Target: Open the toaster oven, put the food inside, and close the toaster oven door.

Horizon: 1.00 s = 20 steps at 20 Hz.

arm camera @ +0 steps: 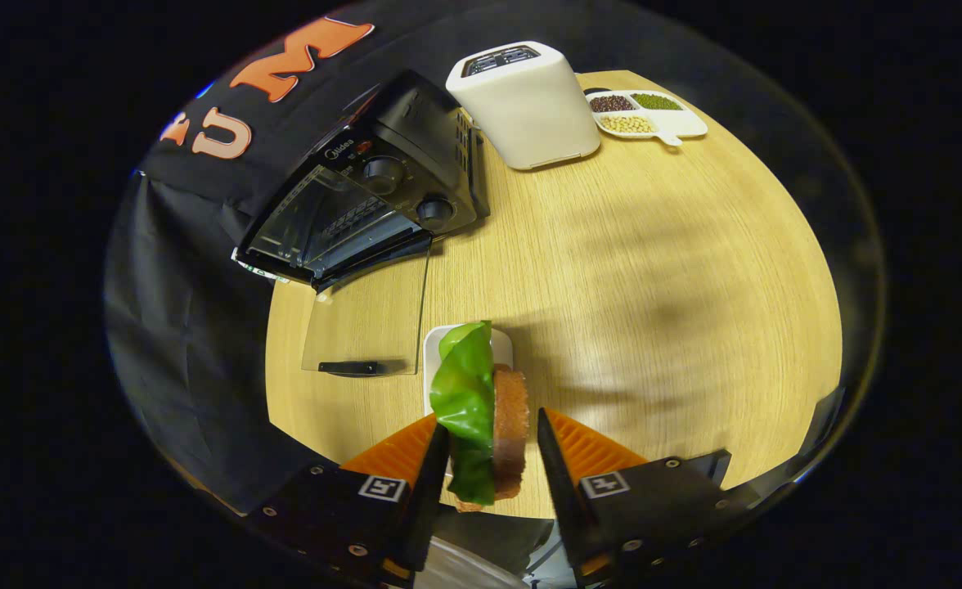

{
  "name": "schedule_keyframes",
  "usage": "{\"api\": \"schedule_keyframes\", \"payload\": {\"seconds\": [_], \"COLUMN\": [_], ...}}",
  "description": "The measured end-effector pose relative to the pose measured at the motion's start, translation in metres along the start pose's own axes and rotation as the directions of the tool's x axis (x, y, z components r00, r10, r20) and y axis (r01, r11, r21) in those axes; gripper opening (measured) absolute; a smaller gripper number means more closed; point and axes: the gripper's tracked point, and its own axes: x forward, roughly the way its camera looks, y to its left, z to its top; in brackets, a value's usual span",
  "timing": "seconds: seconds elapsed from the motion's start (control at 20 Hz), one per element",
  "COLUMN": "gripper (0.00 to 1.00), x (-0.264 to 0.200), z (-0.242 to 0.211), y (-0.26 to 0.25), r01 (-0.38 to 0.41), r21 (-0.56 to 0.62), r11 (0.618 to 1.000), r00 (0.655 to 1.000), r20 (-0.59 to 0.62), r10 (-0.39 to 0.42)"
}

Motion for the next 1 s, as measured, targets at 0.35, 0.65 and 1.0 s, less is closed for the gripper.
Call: {"api": "schedule_keyframes", "payload": {"seconds": [0.35,0.65,1.0], "gripper": [0.28,0.26,0.26], "x": [-0.019,-0.053,-0.076], "z": [0.004,0.037,0.072], "y": [0.015,0.032,0.091], "r01": [0.001,-0.016,-0.209], "r21": [-0.015,0.0,0.114], "r11": [1.0,1.0,0.971], "r00": [1.0,0.99,0.904], "r20": [-0.008,0.138,0.401], "r10": [-0.002,0.016,0.148]}}
